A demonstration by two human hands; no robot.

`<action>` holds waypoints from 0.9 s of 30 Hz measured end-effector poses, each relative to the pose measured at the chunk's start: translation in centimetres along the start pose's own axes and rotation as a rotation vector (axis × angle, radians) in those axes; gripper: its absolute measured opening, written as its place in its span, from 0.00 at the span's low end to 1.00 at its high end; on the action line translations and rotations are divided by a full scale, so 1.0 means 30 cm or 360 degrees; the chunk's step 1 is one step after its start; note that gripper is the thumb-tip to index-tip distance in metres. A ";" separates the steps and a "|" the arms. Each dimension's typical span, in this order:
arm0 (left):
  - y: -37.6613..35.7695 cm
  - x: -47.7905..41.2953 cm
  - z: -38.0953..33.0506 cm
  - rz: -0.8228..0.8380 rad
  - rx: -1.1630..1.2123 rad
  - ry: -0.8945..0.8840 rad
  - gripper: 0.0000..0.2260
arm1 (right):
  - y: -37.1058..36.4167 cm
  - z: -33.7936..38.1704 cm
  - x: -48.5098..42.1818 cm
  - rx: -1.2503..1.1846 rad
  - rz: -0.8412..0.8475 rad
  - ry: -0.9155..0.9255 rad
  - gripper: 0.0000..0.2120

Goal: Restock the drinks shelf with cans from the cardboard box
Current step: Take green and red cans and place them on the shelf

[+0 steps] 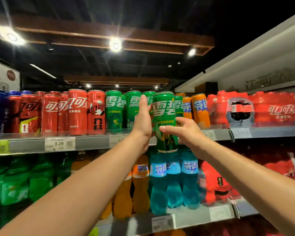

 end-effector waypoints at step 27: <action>-0.264 -0.149 0.202 0.0176 -0.0064 0.0056 0.31 | 0.343 0.027 -0.258 0.0028 -0.0235 0.0053 0.15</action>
Point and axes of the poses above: each hand's wrist, its own x-axis away from the middle knuckle, its own y-axis out of the back of the hand, z = x × y, the point moved 7 cm from there along -x, towards the middle knuckle, and after that the axes turned 15 degrees about -y, right-handed, at the moved point
